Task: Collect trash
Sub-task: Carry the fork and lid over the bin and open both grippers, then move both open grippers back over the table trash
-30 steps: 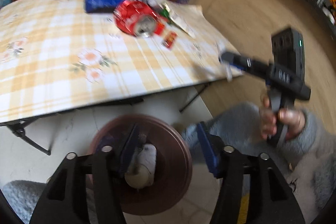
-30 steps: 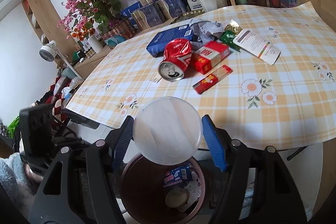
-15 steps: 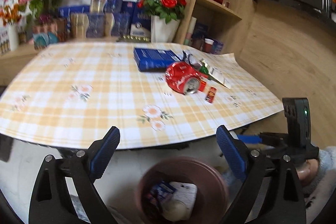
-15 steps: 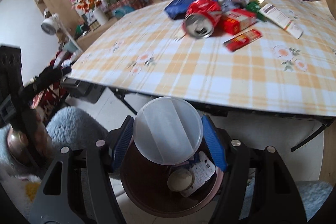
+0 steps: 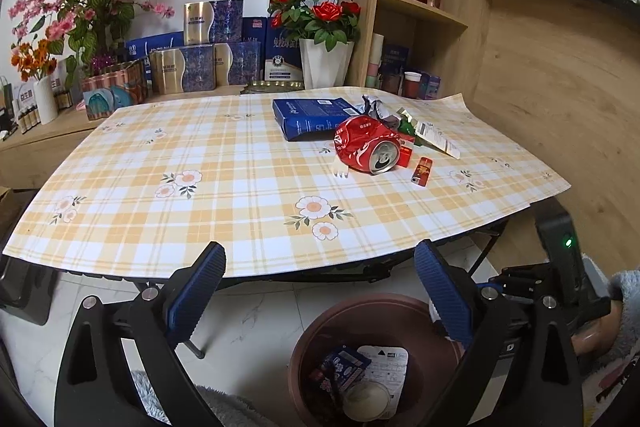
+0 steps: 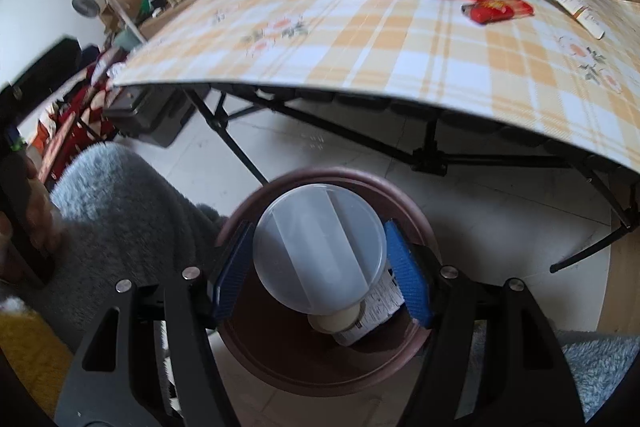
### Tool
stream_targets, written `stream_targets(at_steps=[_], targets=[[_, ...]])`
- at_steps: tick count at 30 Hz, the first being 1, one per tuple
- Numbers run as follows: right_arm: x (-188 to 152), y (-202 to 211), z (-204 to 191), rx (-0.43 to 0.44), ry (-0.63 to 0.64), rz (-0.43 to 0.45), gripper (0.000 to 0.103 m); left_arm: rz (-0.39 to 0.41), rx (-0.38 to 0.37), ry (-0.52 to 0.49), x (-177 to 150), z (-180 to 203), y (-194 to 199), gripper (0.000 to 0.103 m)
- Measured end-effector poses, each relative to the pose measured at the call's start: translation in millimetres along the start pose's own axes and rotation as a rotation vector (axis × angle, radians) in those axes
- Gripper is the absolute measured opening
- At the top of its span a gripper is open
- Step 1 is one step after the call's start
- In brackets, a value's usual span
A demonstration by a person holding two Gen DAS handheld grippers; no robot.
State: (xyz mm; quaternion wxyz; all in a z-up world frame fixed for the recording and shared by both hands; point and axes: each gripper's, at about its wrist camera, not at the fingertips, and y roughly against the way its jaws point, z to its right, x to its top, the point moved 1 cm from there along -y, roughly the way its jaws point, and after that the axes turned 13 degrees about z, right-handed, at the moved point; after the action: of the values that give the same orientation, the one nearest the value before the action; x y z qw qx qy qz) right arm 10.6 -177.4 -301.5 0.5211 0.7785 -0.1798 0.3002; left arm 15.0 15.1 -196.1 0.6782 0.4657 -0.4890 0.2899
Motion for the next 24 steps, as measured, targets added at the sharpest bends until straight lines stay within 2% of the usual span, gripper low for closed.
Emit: stream_targets(at_steps=[7, 10, 13, 18, 24], targets=[[-5.2, -9.6, 7.6, -0.063, -0.009, -0.049, 0.069, -0.004, 0.011, 0.026, -1.3, -5.4, 1.3, 0.093], [-4.8, -6.2, 6.1, -0.078, -0.002, -0.030, 0.089, -0.005, 0.013, 0.033, -1.4, -6.7, 1.5, 0.094], [-1.4, 1.0, 4.8, -0.087, 0.010, -0.003, 0.096, -0.005, 0.016, 0.041, -1.3, -8.1, 2.1, 0.094], [8.8, 15.6, 12.1, -0.123, -0.014, 0.057, 0.097, -0.004, 0.021, 0.056, -1.1, -11.0, 3.0, 0.094], [28.5, 43.0, 34.3, -0.176, -0.106, 0.160, 0.097, -0.017, 0.030, 0.059, -1.2, -12.2, -0.3, 0.094]])
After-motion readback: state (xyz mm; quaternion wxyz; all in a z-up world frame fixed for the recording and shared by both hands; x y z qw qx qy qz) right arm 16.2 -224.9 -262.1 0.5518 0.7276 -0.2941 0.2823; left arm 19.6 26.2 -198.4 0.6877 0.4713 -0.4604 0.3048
